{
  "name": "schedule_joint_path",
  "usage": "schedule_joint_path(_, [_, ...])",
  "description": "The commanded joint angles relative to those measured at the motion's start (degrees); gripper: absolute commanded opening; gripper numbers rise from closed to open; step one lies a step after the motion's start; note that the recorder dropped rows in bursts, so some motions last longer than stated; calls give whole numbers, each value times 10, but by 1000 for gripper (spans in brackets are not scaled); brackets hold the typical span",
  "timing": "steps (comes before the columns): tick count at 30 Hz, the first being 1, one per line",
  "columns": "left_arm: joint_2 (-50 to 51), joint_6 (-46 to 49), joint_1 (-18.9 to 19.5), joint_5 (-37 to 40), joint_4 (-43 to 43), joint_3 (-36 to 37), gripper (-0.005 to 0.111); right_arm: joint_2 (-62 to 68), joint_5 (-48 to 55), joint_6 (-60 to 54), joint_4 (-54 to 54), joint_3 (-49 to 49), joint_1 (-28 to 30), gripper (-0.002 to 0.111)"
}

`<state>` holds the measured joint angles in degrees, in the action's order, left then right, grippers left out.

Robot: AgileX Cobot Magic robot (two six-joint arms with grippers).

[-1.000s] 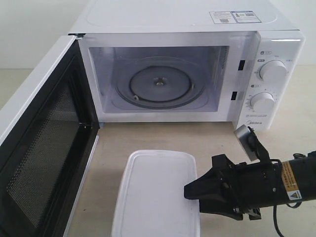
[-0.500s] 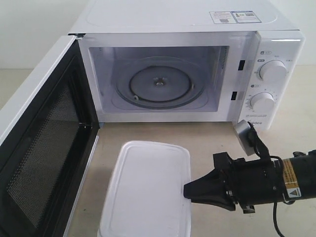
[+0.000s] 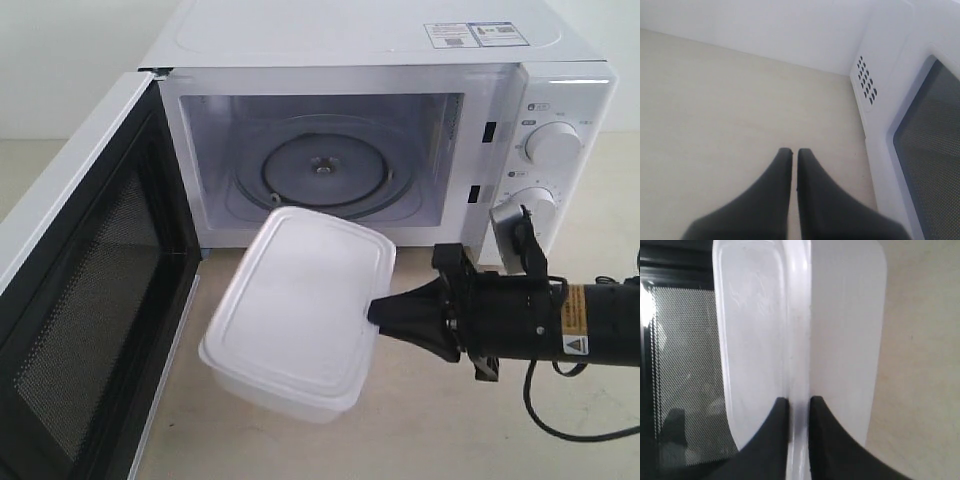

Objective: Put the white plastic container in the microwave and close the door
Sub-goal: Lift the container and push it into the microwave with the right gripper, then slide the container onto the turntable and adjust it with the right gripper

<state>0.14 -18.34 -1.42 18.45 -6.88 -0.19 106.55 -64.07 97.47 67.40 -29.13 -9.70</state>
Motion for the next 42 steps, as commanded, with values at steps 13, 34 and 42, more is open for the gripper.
schedule_joint_path(13, [-1,2,1,-3,2,2,4,-1,68,-56,-369,-59,-125,0])
schedule_joint_path(34, [-1,2,1,-3,2,2,4,-1,317,-294,-901,-242,-246,0])
schedule_joint_path(42, [-1,2,1,-3,2,2,4,0,358,-448,-1075,-290,-246,0])
